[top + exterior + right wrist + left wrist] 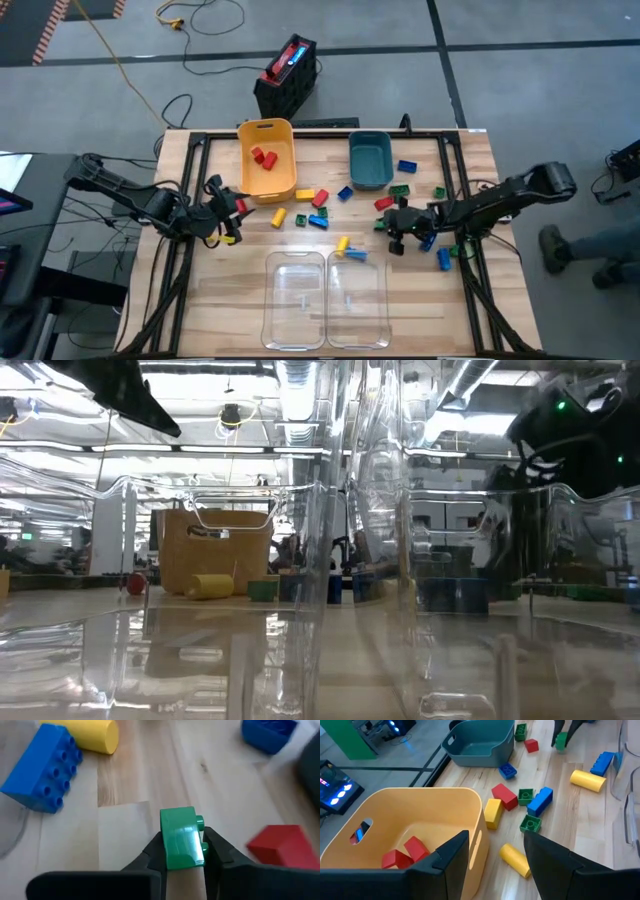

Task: Sort blocks
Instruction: Put the green game piece into the blue bin

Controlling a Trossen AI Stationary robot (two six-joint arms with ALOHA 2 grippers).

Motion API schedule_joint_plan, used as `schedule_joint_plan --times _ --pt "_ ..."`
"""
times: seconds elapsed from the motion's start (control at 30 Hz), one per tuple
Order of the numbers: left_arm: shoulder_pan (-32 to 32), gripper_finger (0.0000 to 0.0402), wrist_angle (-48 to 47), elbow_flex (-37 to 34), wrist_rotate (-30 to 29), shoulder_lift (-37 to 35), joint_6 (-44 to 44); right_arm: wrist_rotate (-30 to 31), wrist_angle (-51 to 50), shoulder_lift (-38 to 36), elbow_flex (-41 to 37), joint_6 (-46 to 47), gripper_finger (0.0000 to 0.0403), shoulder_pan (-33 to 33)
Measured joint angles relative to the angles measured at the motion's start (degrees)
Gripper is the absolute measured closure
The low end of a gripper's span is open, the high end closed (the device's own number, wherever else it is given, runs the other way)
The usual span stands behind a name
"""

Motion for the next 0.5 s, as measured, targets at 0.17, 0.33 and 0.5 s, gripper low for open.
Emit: schedule_joint_plan --times 0.17,0.33,0.5 --pt "0.01 0.0217 -0.04 0.0 -0.01 0.0 0.0 2.91 -7.67 -7.34 4.31 -0.77 0.0326 -1.64" --pt "0.02 0.0217 0.42 0.0 -0.61 0.81 1.29 6.49 -11.57 -8.7 11.63 -6.03 0.0321 -7.41" --pt "0.02 0.0217 0.42 0.0 -0.7 1.98 2.16 5.16 -19.74 -5.65 22.67 -9.64 0.0319 -19.91"
